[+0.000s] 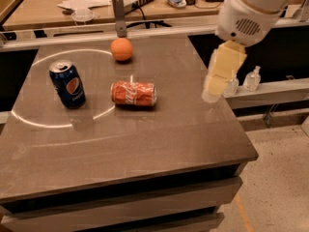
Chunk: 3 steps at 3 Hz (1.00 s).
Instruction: Place coke can upright
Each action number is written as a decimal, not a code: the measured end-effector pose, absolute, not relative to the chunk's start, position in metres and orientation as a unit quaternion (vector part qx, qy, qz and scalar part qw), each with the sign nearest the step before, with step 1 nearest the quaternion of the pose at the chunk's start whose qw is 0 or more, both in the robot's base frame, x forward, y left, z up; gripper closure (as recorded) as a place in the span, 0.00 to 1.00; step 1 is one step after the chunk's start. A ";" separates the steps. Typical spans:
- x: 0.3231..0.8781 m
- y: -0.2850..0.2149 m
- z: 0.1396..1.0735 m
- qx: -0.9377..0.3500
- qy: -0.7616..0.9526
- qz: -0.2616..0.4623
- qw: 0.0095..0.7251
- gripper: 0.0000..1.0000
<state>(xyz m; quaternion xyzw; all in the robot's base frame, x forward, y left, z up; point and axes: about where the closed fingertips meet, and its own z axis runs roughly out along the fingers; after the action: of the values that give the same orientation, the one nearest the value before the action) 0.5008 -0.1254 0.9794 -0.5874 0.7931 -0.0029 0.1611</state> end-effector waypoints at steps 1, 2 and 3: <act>0.502 -0.099 0.972 -0.586 0.795 0.013 0.159 0.00; 0.508 -0.057 0.953 -0.595 0.789 0.036 0.150 0.00; 0.521 0.011 0.920 -0.607 0.781 0.064 0.134 0.00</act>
Offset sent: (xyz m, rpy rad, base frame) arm 0.0165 0.1507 -0.0673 0.0813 0.1512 0.0993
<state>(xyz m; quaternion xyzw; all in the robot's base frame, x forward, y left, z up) 0.5209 0.0106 0.9198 -0.6069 0.7807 0.0641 0.1344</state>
